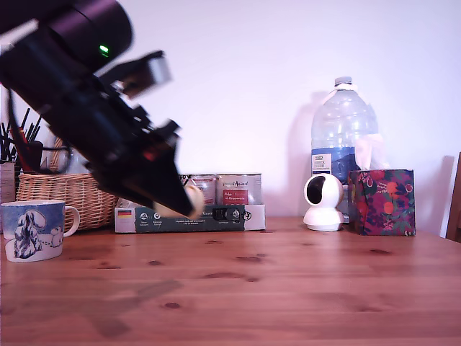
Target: Pick up the coffee capsules from the table one by one and drop them inside the nearest coffee cup
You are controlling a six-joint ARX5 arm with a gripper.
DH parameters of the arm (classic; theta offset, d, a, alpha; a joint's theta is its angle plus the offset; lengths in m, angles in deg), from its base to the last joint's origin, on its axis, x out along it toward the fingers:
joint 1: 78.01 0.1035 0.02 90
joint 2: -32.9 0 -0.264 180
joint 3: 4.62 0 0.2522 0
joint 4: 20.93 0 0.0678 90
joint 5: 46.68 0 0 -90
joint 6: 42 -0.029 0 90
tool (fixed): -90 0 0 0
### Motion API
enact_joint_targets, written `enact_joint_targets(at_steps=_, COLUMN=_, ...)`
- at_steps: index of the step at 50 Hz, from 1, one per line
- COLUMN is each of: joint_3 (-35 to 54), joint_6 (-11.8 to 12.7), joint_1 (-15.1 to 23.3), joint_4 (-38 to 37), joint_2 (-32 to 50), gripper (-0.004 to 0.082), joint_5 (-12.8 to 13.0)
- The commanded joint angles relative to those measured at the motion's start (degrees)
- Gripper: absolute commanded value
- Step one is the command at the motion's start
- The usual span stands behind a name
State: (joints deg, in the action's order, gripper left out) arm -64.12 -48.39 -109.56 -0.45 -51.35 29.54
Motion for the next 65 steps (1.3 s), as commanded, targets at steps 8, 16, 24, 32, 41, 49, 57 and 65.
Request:
enact_joint_targets(at_steps=8, joint_3=0.6, joint_6=0.0, joint_1=5.2, joint_4=3.5, joint_2=5.5, gripper=0.011, joint_5=1.6)
enact_joint_targets(at_steps=16, joint_3=0.6, joint_6=-0.1, joint_1=9.6, joint_4=6.7, joint_2=8.8, gripper=0.011, joint_5=2.3)
enact_joint_targets(at_steps=24, joint_3=0.7, joint_6=-0.1, joint_1=14.6, joint_4=8.9, joint_2=11.1, gripper=0.011, joint_5=2.5)
enact_joint_targets(at_steps=32, joint_3=1.4, joint_6=-0.1, joint_1=20.9, joint_4=9.7, joint_2=13.3, gripper=0.011, joint_5=2.5)
enact_joint_targets(at_steps=41, joint_3=1.6, joint_6=-0.1, joint_1=28.2, joint_4=9.7, joint_2=15.4, gripper=0.011, joint_5=2.3)
enact_joint_targets(at_steps=49, joint_3=1.6, joint_6=0.0, joint_1=32.9, joint_4=9.5, joint_2=15.9, gripper=0.011, joint_5=0.6)
enact_joint_targets(at_steps=57, joint_3=1.6, joint_6=0.0, joint_1=33.6, joint_4=8.6, joint_2=15.9, gripper=0.011, joint_5=-1.2)
enact_joint_targets(at_steps=65, joint_3=1.6, joint_6=0.0, joint_1=33.5, joint_4=7.8, joint_2=15.9, gripper=0.011, joint_5=-1.2)
